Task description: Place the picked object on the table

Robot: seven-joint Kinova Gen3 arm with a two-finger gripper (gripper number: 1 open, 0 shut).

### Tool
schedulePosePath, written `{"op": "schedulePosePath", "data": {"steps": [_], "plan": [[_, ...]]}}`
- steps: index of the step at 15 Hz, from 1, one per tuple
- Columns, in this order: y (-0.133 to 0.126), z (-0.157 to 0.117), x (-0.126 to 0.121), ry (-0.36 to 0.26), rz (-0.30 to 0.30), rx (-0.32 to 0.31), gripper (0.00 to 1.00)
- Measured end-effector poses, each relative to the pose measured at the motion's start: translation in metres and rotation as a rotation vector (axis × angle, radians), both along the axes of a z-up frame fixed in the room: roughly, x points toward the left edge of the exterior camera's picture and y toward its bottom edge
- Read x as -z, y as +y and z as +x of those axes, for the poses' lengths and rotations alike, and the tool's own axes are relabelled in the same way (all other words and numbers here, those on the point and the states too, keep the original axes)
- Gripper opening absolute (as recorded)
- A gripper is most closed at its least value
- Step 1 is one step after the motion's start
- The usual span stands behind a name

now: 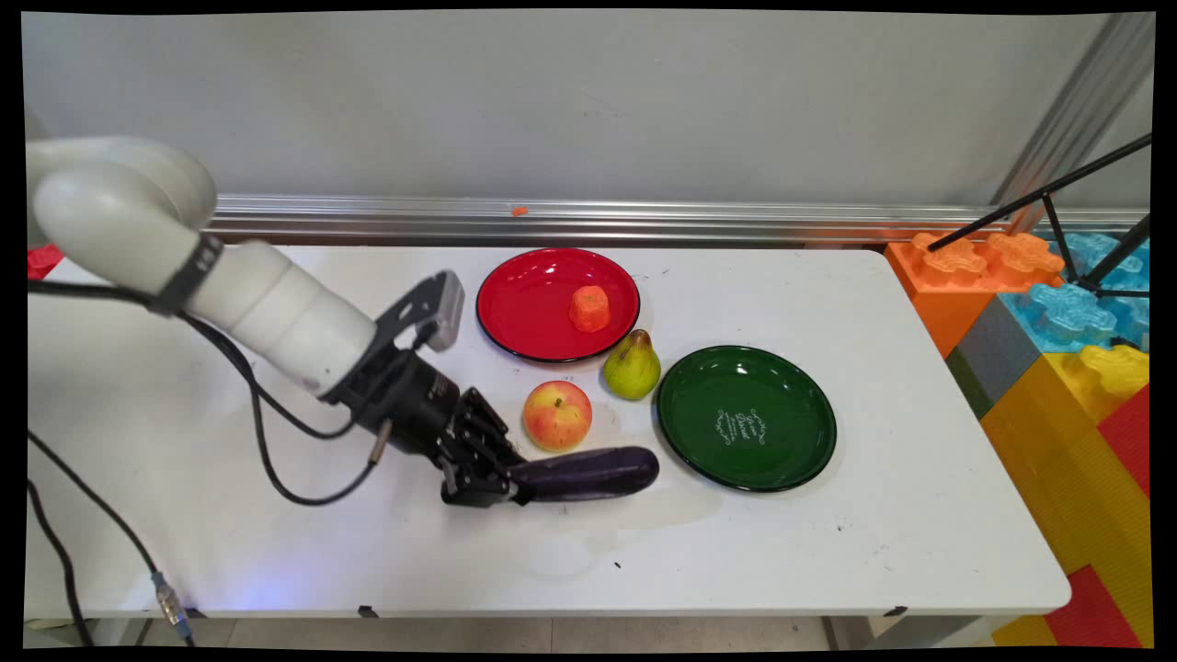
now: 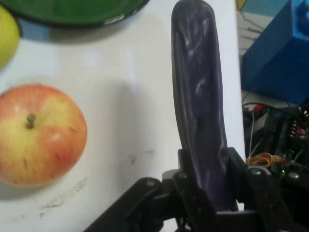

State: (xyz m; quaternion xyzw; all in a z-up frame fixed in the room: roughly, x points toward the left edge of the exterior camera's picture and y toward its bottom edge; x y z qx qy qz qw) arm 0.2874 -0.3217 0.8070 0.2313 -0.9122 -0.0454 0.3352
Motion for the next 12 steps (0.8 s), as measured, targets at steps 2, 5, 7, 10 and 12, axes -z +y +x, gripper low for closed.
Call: {"op": "schedulePosePath", "data": {"steps": [2, 5, 7, 10, 12], "plan": [[0.003, -0.003, 0.016, -0.011, 0.009, -0.019, 0.0], [0.006, -0.004, 0.036, -0.028, 0.021, -0.043, 0.0], [0.008, -0.004, 0.046, -0.038, 0.024, -0.056, 0.0], [0.009, -0.005, 0.057, -0.044, 0.021, -0.078, 0.0], [0.009, -0.006, 0.061, -0.041, 0.018, -0.089, 0.0]]}}
